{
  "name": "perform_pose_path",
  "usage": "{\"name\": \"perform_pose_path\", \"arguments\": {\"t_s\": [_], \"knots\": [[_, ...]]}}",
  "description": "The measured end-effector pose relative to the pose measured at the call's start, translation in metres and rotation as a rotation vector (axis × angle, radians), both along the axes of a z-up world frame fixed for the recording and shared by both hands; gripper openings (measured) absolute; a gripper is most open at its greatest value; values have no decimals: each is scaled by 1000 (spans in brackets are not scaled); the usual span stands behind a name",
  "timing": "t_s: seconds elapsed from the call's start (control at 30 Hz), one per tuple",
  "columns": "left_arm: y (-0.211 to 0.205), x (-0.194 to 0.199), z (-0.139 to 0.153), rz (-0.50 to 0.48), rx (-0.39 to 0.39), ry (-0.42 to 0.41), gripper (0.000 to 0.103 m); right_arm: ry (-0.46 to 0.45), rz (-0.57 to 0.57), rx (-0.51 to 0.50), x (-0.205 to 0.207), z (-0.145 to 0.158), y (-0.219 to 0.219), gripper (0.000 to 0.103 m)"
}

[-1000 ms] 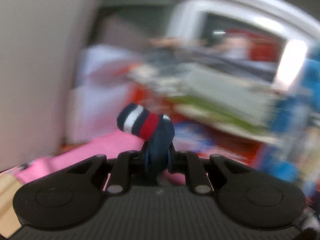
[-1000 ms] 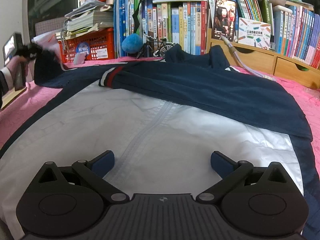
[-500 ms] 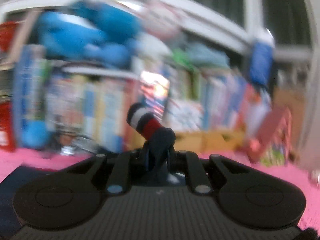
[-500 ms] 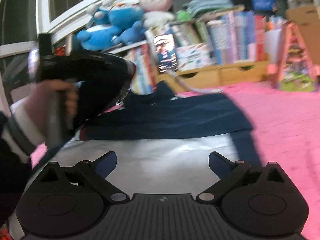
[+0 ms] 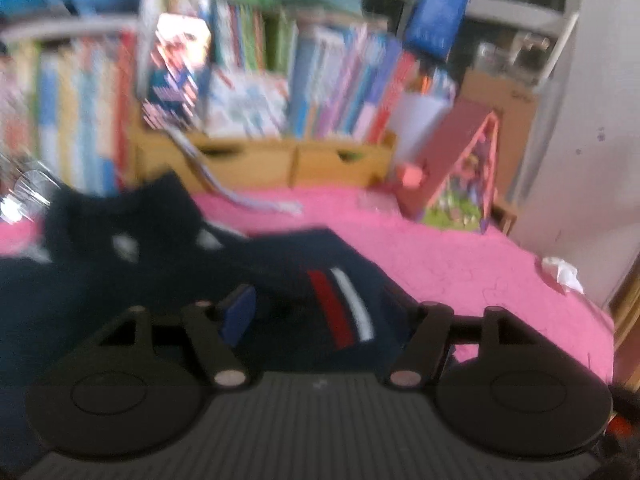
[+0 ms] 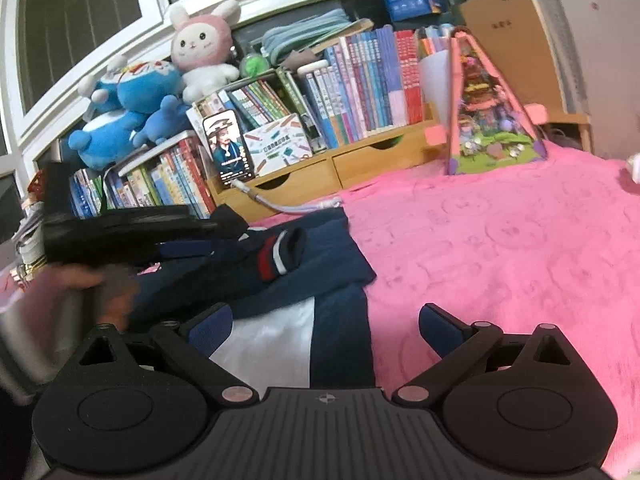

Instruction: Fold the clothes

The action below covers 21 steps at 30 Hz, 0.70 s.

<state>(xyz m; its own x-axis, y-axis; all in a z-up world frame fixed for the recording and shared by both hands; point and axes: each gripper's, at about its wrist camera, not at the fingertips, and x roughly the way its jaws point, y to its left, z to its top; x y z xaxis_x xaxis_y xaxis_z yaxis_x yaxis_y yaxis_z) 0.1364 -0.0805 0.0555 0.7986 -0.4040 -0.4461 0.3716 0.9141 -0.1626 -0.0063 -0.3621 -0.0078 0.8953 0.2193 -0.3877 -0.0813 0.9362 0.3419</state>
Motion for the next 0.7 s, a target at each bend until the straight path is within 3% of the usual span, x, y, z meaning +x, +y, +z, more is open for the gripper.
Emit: {"name": "perform_pose_path", "arguments": {"t_s": [0.03,0.1,0.23,0.3,0.4,0.6,0.7], "knots": [[15,-10,6,24,23,-34,76,3,15,-13,8,4,1,101],[49,-28,8,133,144,-83,76,10,56,-43,26,12,6,102],[113,-58,-12,307,268,-31,76,95,143,-24,81,14,22,102],[138,-71,-24,376,284,5,76,168,156,41,114,7,30,102],[162,-80,-35,428,274,28,76,211,107,38,150,0,47,102],[171,-55,-51,478,336,59,78,164,19,-233,177,-9,89,102],[178,-54,-56,502,354,69,78,154,32,-394,183,-17,102,102]]}}
